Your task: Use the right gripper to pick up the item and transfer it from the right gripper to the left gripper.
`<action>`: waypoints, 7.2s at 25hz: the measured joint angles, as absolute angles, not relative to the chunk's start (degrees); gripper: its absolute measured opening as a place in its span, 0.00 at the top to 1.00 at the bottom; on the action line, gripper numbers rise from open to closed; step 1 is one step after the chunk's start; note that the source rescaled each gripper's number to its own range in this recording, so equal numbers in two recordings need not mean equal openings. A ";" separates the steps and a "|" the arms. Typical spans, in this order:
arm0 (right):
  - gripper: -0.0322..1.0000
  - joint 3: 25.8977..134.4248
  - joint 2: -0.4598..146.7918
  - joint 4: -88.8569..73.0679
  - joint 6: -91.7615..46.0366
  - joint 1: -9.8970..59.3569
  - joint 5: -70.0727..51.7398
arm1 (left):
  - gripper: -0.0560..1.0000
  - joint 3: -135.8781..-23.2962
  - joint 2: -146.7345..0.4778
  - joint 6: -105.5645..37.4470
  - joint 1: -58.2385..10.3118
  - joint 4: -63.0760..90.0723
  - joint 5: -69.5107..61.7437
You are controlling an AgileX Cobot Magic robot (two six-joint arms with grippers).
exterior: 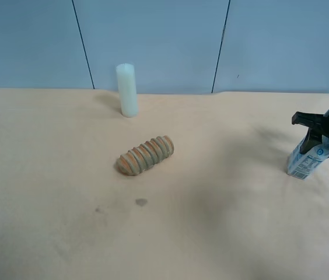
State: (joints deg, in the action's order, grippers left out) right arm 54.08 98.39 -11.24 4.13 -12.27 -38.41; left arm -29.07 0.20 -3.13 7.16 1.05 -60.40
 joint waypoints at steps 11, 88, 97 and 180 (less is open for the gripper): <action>0.96 54.08 98.39 -11.24 3.69 -12.27 -38.60 | 0.04 -29.07 0.20 -3.13 7.16 1.05 -60.40; 0.97 53.53 92.79 -77.74 -37.96 13.56 -63.95 | 0.04 -29.28 -27.55 1.59 7.16 7.74 -59.68; 0.97 53.47 97.69 -79.82 -43.96 13.63 -63.95 | 0.04 -29.28 -27.60 1.61 7.16 7.74 -57.99; 0.97 53.47 106.08 -96.85 -59.98 20.79 -66.84 | 0.02 -37.40 -95.47 -73.62 -0.26 90.03 -68.92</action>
State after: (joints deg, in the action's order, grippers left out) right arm 53.47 106.08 -96.85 -59.98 20.79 -66.84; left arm -37.40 -95.47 -73.62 -0.26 90.03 -68.92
